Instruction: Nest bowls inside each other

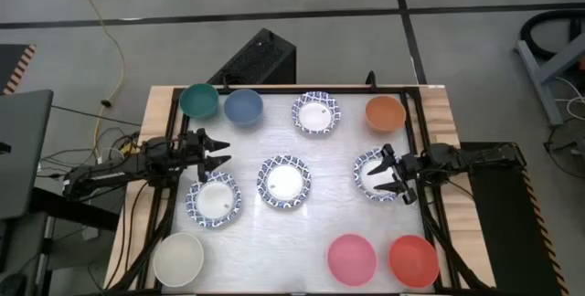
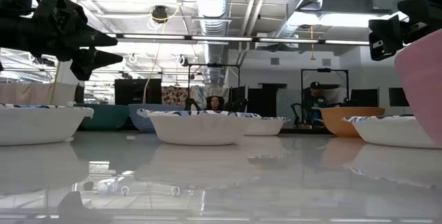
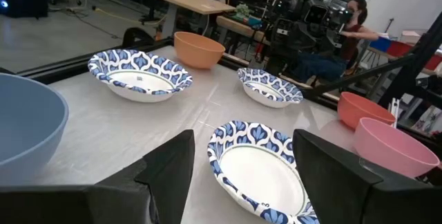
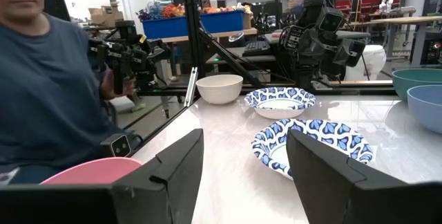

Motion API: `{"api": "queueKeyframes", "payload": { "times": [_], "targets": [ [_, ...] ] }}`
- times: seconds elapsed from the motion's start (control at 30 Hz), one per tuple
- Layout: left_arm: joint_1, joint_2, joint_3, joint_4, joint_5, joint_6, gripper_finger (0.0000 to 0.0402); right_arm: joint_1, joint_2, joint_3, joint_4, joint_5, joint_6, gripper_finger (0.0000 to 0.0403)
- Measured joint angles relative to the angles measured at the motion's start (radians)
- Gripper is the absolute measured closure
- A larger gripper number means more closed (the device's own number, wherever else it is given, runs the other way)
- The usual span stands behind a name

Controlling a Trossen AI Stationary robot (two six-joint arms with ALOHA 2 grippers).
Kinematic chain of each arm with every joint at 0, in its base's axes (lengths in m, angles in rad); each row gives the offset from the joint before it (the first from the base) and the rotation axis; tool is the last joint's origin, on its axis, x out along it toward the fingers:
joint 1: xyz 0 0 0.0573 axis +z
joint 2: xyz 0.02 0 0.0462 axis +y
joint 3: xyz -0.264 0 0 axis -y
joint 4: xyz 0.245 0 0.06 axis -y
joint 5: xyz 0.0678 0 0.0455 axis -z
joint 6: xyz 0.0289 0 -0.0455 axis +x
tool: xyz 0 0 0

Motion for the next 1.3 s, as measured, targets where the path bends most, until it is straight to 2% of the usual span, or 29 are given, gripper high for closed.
{"api": "queueKeyframes", "payload": {
  "times": [0.27,0.43,0.9,1.0,1.13,1.3],
  "targets": [
    [0.0,0.0,0.0,0.0,0.0,0.0,0.0167,-0.001,0.0,0.0,0.003,0.001,0.001,0.0173],
    [0.0,0.0,0.0,-0.013,-0.034,0.0,0.0167,-0.019,0.0,0.0,0.058,0.046,0.007,0.0173],
    [0.0,0.0,0.0,-0.01,-0.051,-0.033,0.0167,-0.022,0.0,0.0,0.067,0.051,0.008,0.0173],
    [0.0,0.0,0.0,-0.008,-0.064,0.009,0.0167,-0.031,0.0,0.0,0.109,0.055,0.012,0.0173],
    [0.0,0.0,0.0,-0.007,-0.067,-0.03,0.0167,-0.037,-0.002,0.0,0.242,0.102,0.067,0.0173],
    [0.0,0.0,0.0,0.082,-0.085,-0.107,0.0167,-0.038,0.001,0.0,0.359,0.242,0.086,0.0173]
  ]
}}
